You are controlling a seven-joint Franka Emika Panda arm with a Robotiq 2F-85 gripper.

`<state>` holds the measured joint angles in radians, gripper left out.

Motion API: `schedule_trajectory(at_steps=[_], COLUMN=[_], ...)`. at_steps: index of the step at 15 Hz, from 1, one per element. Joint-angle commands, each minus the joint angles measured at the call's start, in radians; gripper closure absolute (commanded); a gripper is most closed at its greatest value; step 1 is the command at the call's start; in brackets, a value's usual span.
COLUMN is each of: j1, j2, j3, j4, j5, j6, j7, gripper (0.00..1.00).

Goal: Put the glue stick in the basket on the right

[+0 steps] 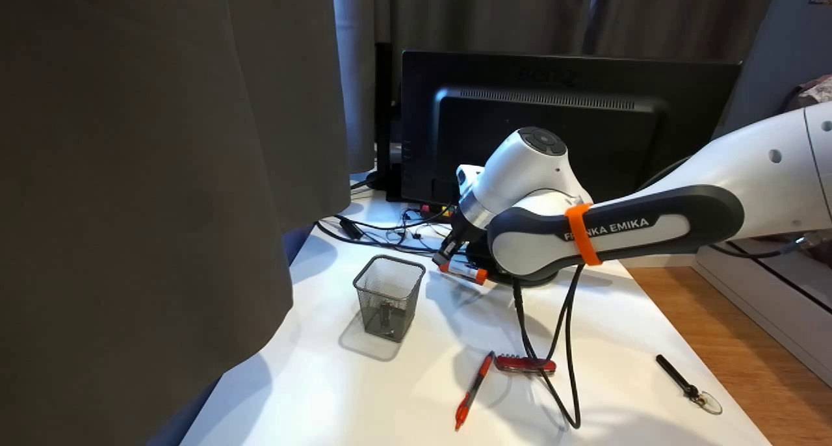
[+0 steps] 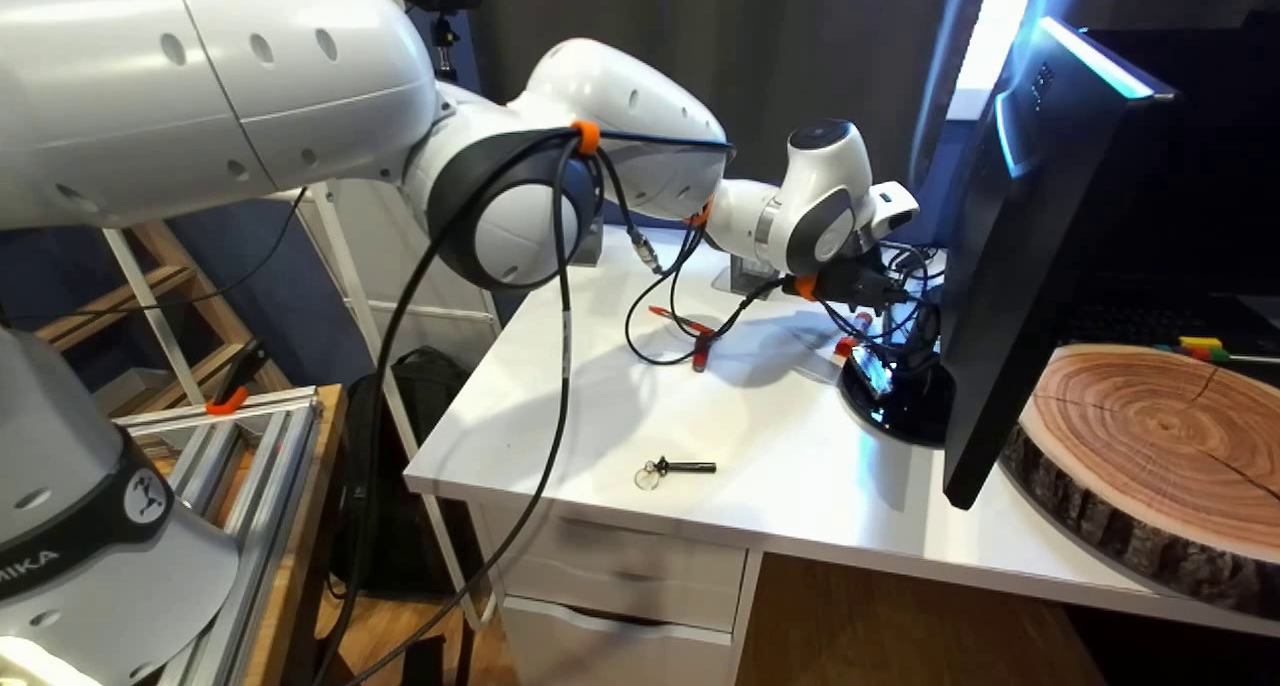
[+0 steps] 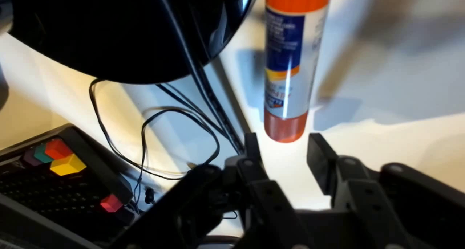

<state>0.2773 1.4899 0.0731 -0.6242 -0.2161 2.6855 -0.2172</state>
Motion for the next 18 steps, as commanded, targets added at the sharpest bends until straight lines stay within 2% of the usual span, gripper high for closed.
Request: schedule_trajectory(at_steps=[1,2,5,6,8,10,11,12,13,14,18], j1=[0.002,-0.002,-0.002,-0.003,-0.003,-0.004,-0.004,-0.005,-0.006,-0.008,-0.009], j2=[0.000,0.000,0.000,0.000,0.001,0.001,0.001,0.001,0.001,0.001,0.001], j3=[-0.016,-0.006,-0.014,-0.013,-0.011,-0.006,-0.008,-0.006,-0.006,-0.001,0.002], j4=[-0.010,-0.014,-0.022,-0.021,-0.018,-0.013,-0.014,-0.017,-0.020,-0.024,-0.041], j5=[0.029,0.035,0.039,0.041,0.043,0.053,0.056,0.062,0.068,0.078,0.102], j6=[0.014,0.009,0.014,0.015,0.020,0.017,0.017,0.011,0.008,0.004,0.005], j7=[0.005,-0.001,0.007,0.010,0.012,0.027,0.036,0.045,0.052,0.058,0.090], gripper=[0.84,0.77,0.69,0.52,0.35,0.23,0.24,0.36,0.55,0.55,0.84])
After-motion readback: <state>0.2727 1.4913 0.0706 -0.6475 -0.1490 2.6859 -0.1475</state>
